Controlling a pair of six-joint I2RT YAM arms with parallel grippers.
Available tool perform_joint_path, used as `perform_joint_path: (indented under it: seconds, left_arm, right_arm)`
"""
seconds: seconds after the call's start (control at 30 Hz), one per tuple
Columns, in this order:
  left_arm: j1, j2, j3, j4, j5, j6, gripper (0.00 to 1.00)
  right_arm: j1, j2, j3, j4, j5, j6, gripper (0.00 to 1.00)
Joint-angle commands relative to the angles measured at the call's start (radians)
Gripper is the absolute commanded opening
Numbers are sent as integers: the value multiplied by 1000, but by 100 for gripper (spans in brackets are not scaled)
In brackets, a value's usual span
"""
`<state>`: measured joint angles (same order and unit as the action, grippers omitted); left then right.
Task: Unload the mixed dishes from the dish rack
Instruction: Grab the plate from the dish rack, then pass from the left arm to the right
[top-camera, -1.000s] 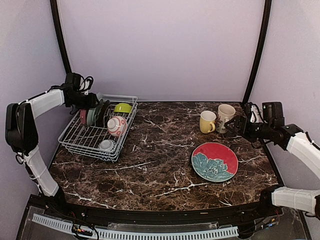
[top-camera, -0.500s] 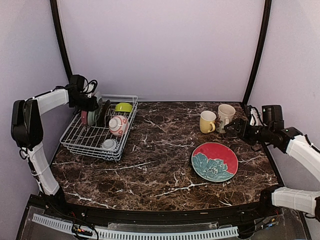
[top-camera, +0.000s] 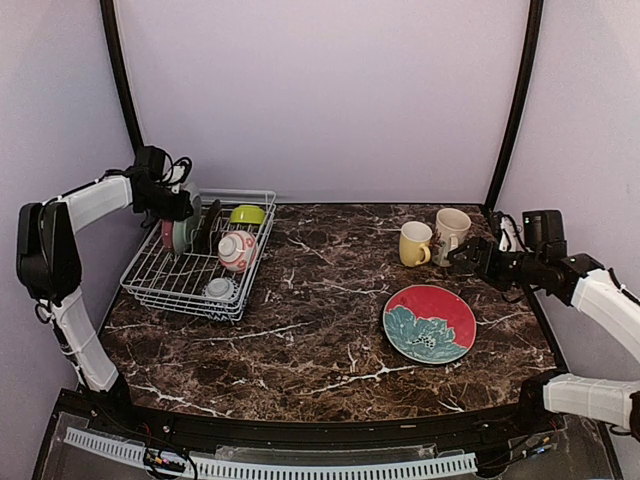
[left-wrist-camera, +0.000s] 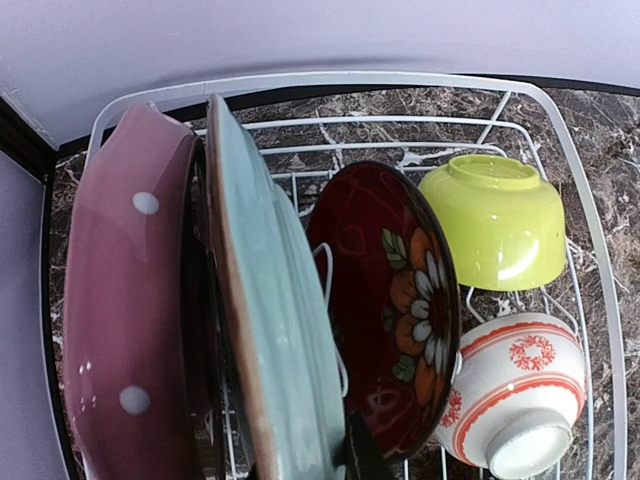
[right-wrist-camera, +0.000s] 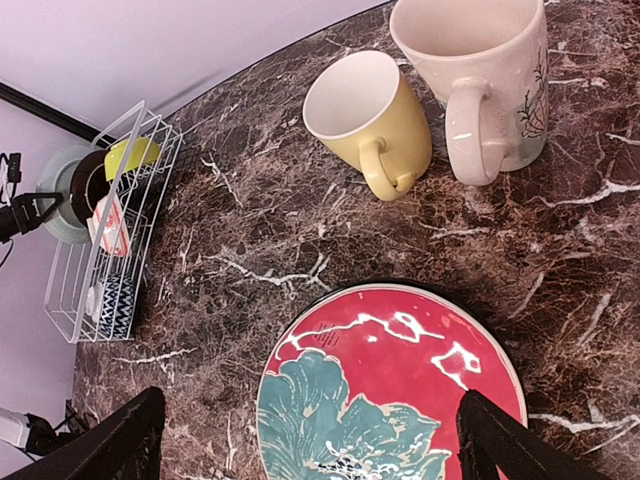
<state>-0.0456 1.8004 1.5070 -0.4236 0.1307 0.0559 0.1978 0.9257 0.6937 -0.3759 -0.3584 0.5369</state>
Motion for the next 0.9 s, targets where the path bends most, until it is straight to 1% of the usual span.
perform_joint_path:
  seconds: [0.0,0.13,0.3,0.4,0.53,0.57,0.63,0.7,0.73,0.77,0.8,0.83,0.87]
  left_arm:
    - [4,-148,-1,-1,-26,-20,1]
    - [5,-233,-43,27,-18,-31,1]
    - [4,-293,-55,43,17,-46,1]
    - [4,-350,-89,76,88,-70,1]
    - [-7,-424,-150,188,231,-89,1]
    - [-9,-443,-159,232,285,-100,1]
    - [-29,-475,-194,300,328,-109,1]
    - [-78,-506,-228,341,323,-87,1]
    - [-126,-515,-242,348,314,-74,1]
    - [-152,-531,-249,352,291,-33,1]
    - [-212,-539,-264,358,274,-13,1]
    - [-241,-555,-276,366,236,19,1]
    - [-303,-561,-304,391,217,35,1]
  right_arm:
    - [6,13,19,36,-4,5,99]
    - [6,53,56,-5,14,-10,99]
    - [6,59,67,15,7,3,99]
    - [6,69,62,32,-7,-1,99]
    - [5,89,95,5,-1,-4,99]
    - [7,84,96,11,-2,1,99]
    - [7,76,94,25,-7,16,99]
    - [8,75,90,42,-15,32,99]
    - [8,79,90,48,-20,39,99]
    - [7,89,94,50,-25,39,99]
    - [8,104,103,46,-29,41,99]
    - [9,121,119,38,-37,41,99]
    - [10,136,133,37,-50,43,99]
